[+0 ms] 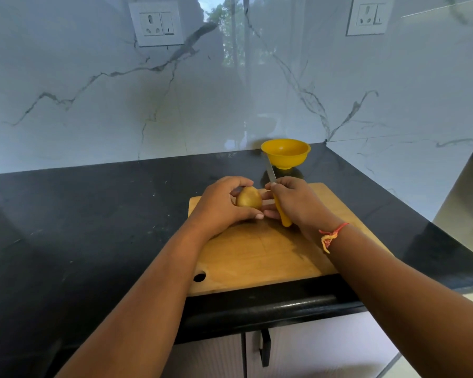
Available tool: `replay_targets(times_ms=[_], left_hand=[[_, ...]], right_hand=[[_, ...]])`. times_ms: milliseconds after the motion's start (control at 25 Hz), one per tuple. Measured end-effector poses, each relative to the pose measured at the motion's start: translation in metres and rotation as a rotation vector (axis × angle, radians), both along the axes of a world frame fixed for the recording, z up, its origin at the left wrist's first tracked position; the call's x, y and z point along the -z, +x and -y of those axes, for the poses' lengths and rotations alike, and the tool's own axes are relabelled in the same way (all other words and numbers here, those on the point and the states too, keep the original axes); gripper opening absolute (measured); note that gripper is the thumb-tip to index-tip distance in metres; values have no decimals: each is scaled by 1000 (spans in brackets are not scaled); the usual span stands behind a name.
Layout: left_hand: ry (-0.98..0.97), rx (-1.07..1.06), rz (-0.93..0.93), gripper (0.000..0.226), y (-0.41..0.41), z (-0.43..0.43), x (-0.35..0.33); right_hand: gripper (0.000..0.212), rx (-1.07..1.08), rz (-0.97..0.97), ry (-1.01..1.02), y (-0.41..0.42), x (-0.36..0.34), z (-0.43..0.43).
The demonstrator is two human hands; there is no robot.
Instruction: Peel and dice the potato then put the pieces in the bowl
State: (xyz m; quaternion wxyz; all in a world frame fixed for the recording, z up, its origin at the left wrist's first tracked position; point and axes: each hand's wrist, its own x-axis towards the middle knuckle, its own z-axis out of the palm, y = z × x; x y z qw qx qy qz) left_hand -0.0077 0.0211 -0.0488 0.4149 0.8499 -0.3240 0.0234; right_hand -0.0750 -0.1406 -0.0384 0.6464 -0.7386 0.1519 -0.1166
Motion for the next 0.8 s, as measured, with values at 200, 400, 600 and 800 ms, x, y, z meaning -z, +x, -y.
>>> replay_targets(times_ms=[200,400,600,800], left_hand=[[-51,94,-211,78,3,-7,-1],[-47,63,-160,72,5,-3,3],[-76,19,-151,72,3,2,5],[-79,-40,-85,73,-1,5,5]], right_hand=[[25,-13,-35,-65,4,-3,2],[22,30,-5,-364,-9,-4,4],[30,45,52,-814,-36,0,-6],[26,-9,-56,-904,-44,2,-14]])
